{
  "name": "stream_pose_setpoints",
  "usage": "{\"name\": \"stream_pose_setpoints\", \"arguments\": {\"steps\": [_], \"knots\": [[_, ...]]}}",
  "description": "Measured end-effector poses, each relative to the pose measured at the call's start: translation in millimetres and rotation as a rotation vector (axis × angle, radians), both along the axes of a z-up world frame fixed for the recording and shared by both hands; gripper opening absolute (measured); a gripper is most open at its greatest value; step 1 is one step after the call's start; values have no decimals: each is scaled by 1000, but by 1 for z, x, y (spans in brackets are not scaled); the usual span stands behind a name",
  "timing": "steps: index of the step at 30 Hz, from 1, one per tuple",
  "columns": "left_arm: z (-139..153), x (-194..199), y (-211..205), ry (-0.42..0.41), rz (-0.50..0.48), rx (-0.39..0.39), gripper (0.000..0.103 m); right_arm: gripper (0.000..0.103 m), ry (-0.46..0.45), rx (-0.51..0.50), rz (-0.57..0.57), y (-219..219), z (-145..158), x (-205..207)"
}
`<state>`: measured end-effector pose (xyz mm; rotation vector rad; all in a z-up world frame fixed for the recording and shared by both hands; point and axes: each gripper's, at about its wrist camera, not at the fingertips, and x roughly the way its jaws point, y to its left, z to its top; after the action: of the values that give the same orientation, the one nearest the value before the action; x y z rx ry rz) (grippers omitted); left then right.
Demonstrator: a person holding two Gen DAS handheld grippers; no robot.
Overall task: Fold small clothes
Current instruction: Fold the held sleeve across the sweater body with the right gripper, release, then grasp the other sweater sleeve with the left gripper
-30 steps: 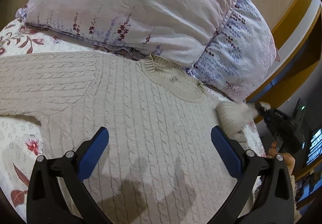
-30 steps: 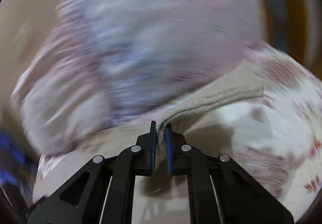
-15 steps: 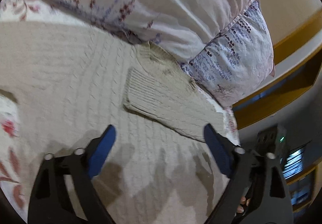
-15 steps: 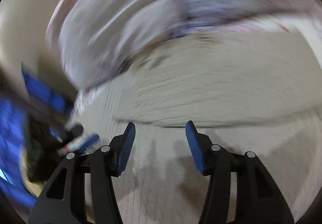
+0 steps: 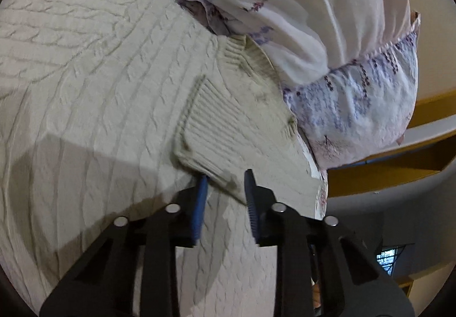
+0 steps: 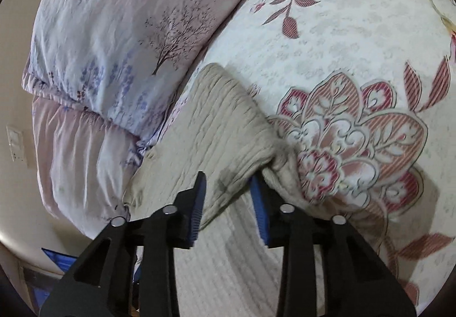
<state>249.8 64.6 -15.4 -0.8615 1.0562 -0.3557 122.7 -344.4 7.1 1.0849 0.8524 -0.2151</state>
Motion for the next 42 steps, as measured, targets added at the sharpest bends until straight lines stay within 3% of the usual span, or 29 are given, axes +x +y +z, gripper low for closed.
{"name": "stream_pose_setpoints", "arguments": {"steps": [2, 3, 5, 9, 14, 16, 17, 21, 24, 29, 32, 36, 42], "knots": [[-1, 4, 2, -5, 12, 23, 13, 24, 2, -24, -3, -2, -2, 0], [0, 8, 3, -17, 15, 35, 8, 15, 3, -52, -3, -1, -2, 2], [5, 10, 4, -49, 7, 54, 7, 9, -10, -94, -1, 2, 2, 3], [27, 2, 6, -161, 3, 159, 7, 8, -52, -198, 18, 16, 20, -1], [9, 4, 12, -82, 18, 203, 8, 9, 56, -287, 49, 28, 9, 7], [7, 1, 11, -94, 15, 221, 11, 10, 79, -330, 61, 31, 10, 9], [9, -1, 11, -99, 8, 230, 15, 17, 87, -351, 66, 33, 13, 9], [27, -23, 33, -148, 29, 233, 60, 46, 81, -360, 77, 35, 25, -3], [38, -52, 71, -193, 74, 221, 70, 56, 62, -367, 95, 43, 32, -10], [37, -97, 155, -173, 262, 194, 68, 57, 37, -315, 189, 64, 30, -13], [27, -119, 217, -113, 435, 151, 66, 57, 20, -306, 252, 81, 30, -10], [15, -128, 265, -53, 576, 84, 59, 57, -3, -299, 322, 100, 33, -7], [6, -116, 298, -43, 667, -4, 39, 57, -20, -322, 379, 114, 38, -5]]}}
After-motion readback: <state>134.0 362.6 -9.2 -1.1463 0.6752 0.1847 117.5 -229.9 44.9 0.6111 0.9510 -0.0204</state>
